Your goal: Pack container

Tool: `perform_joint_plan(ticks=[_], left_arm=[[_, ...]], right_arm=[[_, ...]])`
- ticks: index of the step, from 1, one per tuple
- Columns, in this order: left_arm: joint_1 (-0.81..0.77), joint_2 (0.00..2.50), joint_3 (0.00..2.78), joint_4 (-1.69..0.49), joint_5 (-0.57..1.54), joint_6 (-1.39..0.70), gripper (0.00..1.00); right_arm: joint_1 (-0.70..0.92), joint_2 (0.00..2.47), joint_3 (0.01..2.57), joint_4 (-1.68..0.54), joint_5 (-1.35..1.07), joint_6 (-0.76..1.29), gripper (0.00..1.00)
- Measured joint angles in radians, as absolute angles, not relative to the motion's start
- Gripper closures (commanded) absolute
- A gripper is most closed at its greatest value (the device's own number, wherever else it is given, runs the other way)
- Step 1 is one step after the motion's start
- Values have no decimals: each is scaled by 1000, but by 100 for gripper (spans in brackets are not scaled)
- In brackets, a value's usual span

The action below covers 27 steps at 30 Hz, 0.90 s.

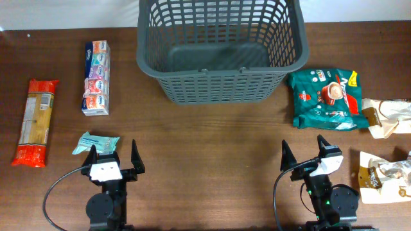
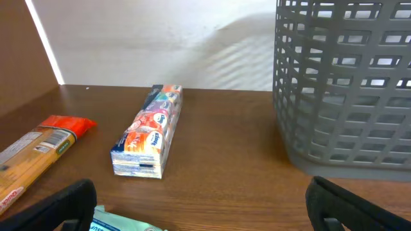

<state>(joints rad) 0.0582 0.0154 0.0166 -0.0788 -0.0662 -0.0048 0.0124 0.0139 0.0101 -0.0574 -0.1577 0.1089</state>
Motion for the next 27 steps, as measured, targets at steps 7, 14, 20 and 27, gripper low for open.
perform_joint_plan(ticks=[7,14,20,27], left_arm=[[58,15,17,-79,-66,-5,1],[58,15,17,-79,-66,-5,1],[58,15,17,-79,-66,-5,1],[58,15,17,-79,-66,-5,1]], right_arm=[[12,14,10,-57,-158,109,1],[12,14,10,-57,-158,109,1],[12,14,10,-60,-111,105,1],[12,14,12,54,-83,106,1]])
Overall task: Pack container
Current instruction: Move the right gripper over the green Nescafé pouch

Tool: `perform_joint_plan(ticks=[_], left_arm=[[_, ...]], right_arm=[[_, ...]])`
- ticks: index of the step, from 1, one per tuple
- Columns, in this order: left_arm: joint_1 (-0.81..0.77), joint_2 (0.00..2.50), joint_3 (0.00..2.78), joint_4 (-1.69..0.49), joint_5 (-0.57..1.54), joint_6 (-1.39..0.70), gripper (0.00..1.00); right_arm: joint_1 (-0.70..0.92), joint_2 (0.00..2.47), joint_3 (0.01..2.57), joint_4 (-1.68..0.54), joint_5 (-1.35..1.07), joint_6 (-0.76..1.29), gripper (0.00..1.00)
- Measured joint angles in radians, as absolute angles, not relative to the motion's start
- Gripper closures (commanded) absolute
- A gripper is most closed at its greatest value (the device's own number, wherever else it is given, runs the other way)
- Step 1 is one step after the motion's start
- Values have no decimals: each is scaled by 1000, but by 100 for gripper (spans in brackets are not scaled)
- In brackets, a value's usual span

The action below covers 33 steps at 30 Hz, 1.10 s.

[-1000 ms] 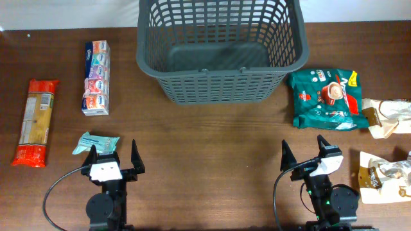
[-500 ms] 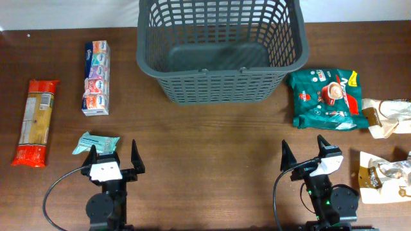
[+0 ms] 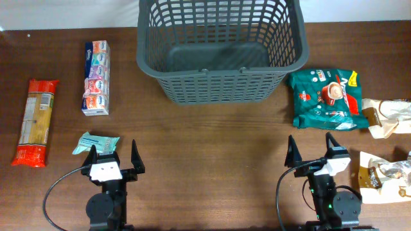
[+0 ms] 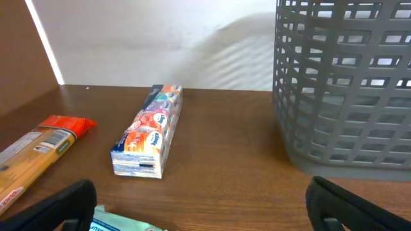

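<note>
A dark grey mesh basket [image 3: 221, 48] stands at the back middle of the table; its wall fills the right of the left wrist view [image 4: 347, 90]. My left gripper [image 3: 113, 156] rests open at the front left, its fingers [image 4: 64, 205] wide apart over bare wood. A small teal packet [image 3: 95, 142] lies just by its left finger, its corner showing [image 4: 122, 221]. A multicoloured box [image 3: 96, 77] and a red-ended pasta pack [image 3: 36, 120] lie further left. My right gripper [image 3: 311, 148] is open at the front right, near a green coffee bag [image 3: 324, 97].
Two cream-and-brown pouches [image 3: 385, 115] [image 3: 385, 176] lie at the right edge, beside the right arm. A white wall backs the table in the left wrist view. Black cables loop from both arm bases at the front edge.
My right gripper has shifted slightly to the right and a little toward the front edge. The left gripper and all the items are as they were.
</note>
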<state>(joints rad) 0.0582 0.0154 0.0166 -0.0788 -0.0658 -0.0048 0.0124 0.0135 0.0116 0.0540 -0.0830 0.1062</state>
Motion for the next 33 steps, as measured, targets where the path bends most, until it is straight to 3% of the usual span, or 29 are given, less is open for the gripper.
perform_joint_plan(ticks=[5,11,26,33], left_arm=[[58,15,17,-79,-66,-5,1],[58,15,17,-79,-66,-5,1],[58,15,17,-79,-66,-5,1],[58,15,17,-79,-66,-8,1]], right_arm=[[12,16,116,-27,-53,105,1],[13,117,453,-298,48,15,1],[13,905,1364,-804,272,-136,1],[13,1093,1533,-1008,277,-144,1]])
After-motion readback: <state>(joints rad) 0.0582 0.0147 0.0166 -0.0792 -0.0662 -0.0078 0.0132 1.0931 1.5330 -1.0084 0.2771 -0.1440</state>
